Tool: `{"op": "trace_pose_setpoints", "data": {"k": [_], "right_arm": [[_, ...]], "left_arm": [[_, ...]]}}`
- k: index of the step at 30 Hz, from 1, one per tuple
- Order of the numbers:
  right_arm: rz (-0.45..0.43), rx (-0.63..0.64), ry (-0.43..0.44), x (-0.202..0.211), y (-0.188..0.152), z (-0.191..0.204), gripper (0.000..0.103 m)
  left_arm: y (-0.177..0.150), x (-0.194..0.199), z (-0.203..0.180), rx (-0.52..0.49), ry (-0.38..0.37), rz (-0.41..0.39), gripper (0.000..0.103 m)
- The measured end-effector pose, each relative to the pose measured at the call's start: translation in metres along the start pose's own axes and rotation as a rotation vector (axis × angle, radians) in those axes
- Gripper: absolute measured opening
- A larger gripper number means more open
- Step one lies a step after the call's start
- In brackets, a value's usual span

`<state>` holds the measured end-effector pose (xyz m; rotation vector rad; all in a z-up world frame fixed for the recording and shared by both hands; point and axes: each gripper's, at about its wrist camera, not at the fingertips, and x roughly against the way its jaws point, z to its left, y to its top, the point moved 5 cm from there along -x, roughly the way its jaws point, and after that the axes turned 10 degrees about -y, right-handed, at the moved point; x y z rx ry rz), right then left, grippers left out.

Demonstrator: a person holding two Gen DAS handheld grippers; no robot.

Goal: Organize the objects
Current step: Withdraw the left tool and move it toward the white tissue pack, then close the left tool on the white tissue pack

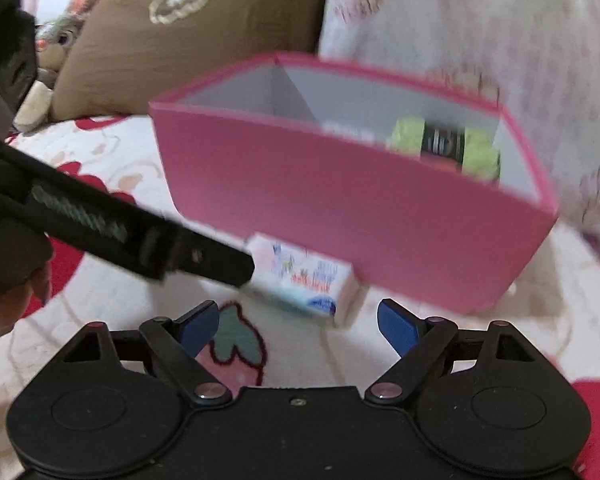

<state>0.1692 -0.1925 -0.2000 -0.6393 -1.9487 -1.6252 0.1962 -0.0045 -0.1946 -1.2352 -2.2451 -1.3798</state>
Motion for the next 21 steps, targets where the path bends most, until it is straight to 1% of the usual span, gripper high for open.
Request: {"op": "trace_pose_setpoints", "data": {"k": [2, 5, 8, 10, 11, 12, 13, 14, 15, 16, 17, 18, 19, 21], "right_arm": [[-0.002, -0.051, 0.022, -0.006, 0.000, -0.003, 0.088], [-0.009, -0.065, 0.037, -0.016, 0.001, -0.003, 0.088], [-0.010, -0.073, 0.051, -0.021, -0.002, -0.003, 0.082], [-0.013, -0.090, 0.062, -0.025, -0.006, -0.005, 0.077], [-0.015, -0.100, 0.066, -0.027, -0.007, -0.007, 0.071], [-0.015, -0.108, 0.068, -0.028, -0.008, -0.009, 0.065], [-0.019, -0.112, 0.069, -0.028, -0.009, -0.011, 0.063], [-0.026, -0.111, 0.071, -0.026, -0.009, -0.012, 0.058], [-0.030, -0.110, 0.072, -0.025, -0.009, -0.014, 0.055], [-0.026, -0.115, 0.075, -0.025, -0.009, -0.015, 0.051], [-0.021, -0.120, 0.083, -0.024, -0.008, -0.016, 0.048], [-0.018, -0.124, 0.090, -0.023, -0.008, -0.016, 0.046], [-0.016, -0.124, 0.097, -0.021, -0.009, -0.016, 0.042], [-0.007, -0.113, 0.099, -0.019, -0.008, -0.017, 0.042]], "left_arm": [[-0.001, -0.004, 0.002, 0.002, 0.003, -0.016, 0.094], [-0.002, -0.011, 0.002, -0.001, 0.015, -0.020, 0.086], [-0.002, -0.017, 0.004, 0.009, 0.009, -0.015, 0.080], [-0.001, -0.020, 0.004, 0.012, 0.008, -0.018, 0.074], [-0.001, -0.021, 0.004, 0.013, 0.003, -0.015, 0.071], [0.000, -0.023, 0.004, 0.019, -0.006, -0.007, 0.065], [0.000, -0.024, 0.005, 0.030, -0.019, 0.001, 0.061], [0.000, -0.025, 0.007, 0.050, -0.032, 0.005, 0.059], [0.000, -0.025, 0.008, 0.066, -0.044, 0.005, 0.054], [0.000, -0.025, 0.008, 0.078, -0.056, 0.004, 0.050], [0.000, -0.025, 0.009, 0.091, -0.062, 0.003, 0.047], [-0.001, -0.024, 0.008, 0.108, -0.072, 0.002, 0.043], [-0.002, -0.024, 0.008, 0.125, -0.089, 0.003, 0.043], [-0.005, -0.022, 0.004, 0.137, -0.093, 0.003, 0.043]]}}
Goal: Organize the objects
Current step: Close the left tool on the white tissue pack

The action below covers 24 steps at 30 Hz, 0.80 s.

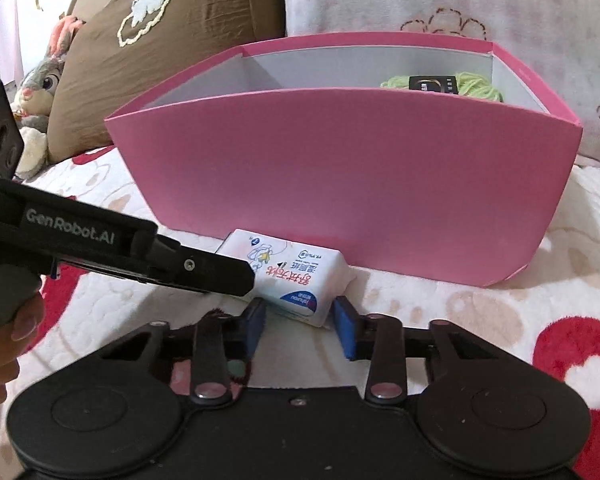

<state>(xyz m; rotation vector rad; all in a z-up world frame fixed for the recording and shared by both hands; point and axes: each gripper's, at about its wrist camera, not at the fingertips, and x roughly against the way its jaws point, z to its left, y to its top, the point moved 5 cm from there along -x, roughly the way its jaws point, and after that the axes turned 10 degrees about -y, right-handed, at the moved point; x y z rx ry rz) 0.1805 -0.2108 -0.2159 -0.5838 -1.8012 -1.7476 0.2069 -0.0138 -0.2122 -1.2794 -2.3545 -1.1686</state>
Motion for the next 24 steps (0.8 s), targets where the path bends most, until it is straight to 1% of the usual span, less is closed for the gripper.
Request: {"op": "trace_pose_setpoints", "data": {"k": [4, 5, 6, 10, 13, 18, 21, 22, 24], "right_arm": [[0.017, 0.007, -0.001, 0.003, 0.000, -0.002, 0.042], [0.013, 0.006, 0.000, 0.003, -0.001, -0.002, 0.042], [0.013, 0.009, -0.003, 0.001, -0.001, -0.002, 0.042], [0.011, 0.022, -0.007, -0.004, -0.005, 0.000, 0.042], [0.008, 0.010, -0.004, -0.007, -0.006, -0.001, 0.042], [-0.001, 0.020, -0.010, -0.007, -0.010, -0.001, 0.042], [-0.013, 0.021, -0.011, -0.009, -0.010, 0.000, 0.044], [-0.018, 0.015, -0.008, -0.009, -0.009, 0.000, 0.045], [-0.030, 0.017, -0.005, -0.009, -0.009, 0.001, 0.046]], "left_arm": [[-0.005, 0.003, -0.001, 0.014, 0.007, 0.042, 0.043], [-0.005, 0.006, 0.001, 0.021, 0.020, 0.036, 0.044], [-0.004, 0.007, 0.003, 0.019, 0.034, 0.027, 0.047], [0.003, 0.002, 0.011, -0.014, 0.087, 0.025, 0.049], [0.005, -0.002, 0.012, -0.017, 0.071, 0.018, 0.047], [0.002, -0.007, 0.008, -0.097, 0.090, 0.030, 0.045], [0.001, -0.006, 0.007, -0.104, 0.093, 0.028, 0.044], [0.000, -0.006, 0.007, -0.097, 0.087, 0.028, 0.040], [-0.002, -0.008, 0.004, -0.080, 0.044, 0.043, 0.035]]}}
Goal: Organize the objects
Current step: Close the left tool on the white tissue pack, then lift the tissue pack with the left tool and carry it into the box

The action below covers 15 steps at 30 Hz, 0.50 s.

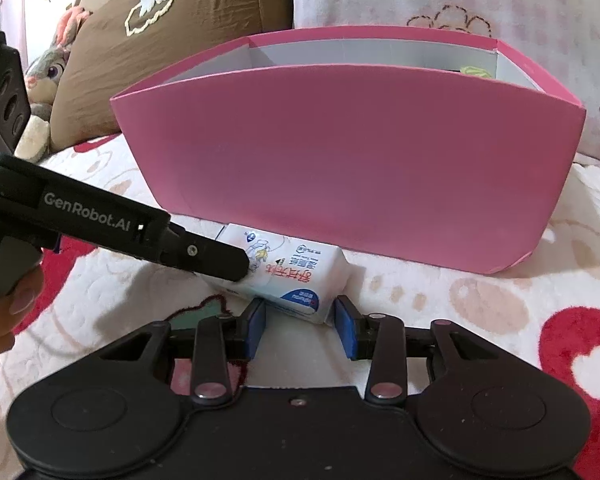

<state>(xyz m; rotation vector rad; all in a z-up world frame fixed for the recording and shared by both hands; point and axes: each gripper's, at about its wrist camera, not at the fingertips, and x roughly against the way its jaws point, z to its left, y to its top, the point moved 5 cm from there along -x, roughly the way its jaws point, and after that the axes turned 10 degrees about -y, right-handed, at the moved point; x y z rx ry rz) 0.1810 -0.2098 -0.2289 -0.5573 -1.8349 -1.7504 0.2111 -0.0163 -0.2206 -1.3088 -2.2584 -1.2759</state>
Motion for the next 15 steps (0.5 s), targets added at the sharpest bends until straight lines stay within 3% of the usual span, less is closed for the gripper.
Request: {"op": "trace_pose_setpoints", "data": {"k": [7, 11, 15], "right_arm": [[0.011, 0.016, 0.006, 0.008, 0.000, 0.004, 0.046], [0.019, 0.037, 0.011, 0.014, -0.001, 0.014, 0.063], [0.029, 0.086, 0.005, 0.020, -0.002, 0.025, 0.066]], "left_arm": [[-0.008, 0.006, -0.017, -0.071, 0.049, 0.014, 0.035], [-0.013, 0.011, -0.021, -0.074, 0.045, 0.042, 0.035], [-0.021, 0.018, -0.025, -0.075, 0.056, 0.059, 0.036]]}}
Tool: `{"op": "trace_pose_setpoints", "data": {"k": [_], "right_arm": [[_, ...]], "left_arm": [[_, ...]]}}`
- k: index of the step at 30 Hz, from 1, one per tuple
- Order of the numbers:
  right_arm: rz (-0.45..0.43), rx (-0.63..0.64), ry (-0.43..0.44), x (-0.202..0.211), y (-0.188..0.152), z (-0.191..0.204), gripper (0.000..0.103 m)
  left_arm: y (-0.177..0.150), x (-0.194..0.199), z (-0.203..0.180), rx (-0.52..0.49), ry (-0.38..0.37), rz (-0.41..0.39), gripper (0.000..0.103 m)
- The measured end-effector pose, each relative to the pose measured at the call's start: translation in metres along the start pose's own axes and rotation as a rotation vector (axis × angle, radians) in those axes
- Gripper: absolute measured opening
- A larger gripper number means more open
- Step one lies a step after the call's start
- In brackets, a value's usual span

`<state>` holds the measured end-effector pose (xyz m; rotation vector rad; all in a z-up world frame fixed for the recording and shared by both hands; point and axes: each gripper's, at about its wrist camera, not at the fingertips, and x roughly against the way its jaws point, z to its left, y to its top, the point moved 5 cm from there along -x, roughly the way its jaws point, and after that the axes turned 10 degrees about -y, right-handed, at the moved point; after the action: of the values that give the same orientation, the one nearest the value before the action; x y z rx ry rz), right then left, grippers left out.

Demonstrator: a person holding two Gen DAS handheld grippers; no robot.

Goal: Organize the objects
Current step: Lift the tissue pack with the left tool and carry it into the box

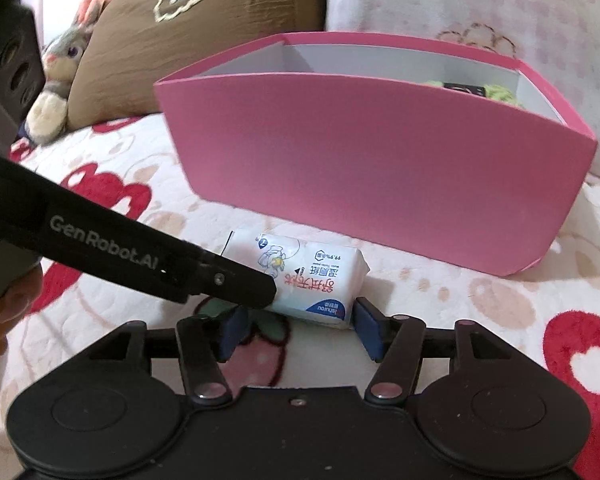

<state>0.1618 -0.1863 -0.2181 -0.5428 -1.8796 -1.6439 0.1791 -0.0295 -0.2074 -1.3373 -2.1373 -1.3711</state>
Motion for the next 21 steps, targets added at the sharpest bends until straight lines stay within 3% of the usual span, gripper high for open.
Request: {"op": "trace_pose_setpoints", "data": {"k": [2, 11, 16, 21], "right_arm": [[0.001, -0.003, 0.012, 0.007, 0.000, 0.002, 0.071], [0.026, 0.027, 0.015, 0.041, 0.004, 0.019, 0.075], [0.035, 0.054, -0.020, 0.069, 0.005, 0.029, 0.077], [0.015, 0.084, -0.057, 0.096, 0.009, 0.038, 0.077]], "left_arm": [[-0.004, 0.008, -0.002, 0.015, -0.022, 0.004, 0.036], [-0.021, 0.043, -0.020, -0.011, -0.040, 0.004, 0.037], [-0.027, 0.067, -0.035, 0.001, -0.087, 0.031, 0.036], [-0.027, 0.085, -0.052, -0.050, -0.078, 0.055, 0.036]]}}
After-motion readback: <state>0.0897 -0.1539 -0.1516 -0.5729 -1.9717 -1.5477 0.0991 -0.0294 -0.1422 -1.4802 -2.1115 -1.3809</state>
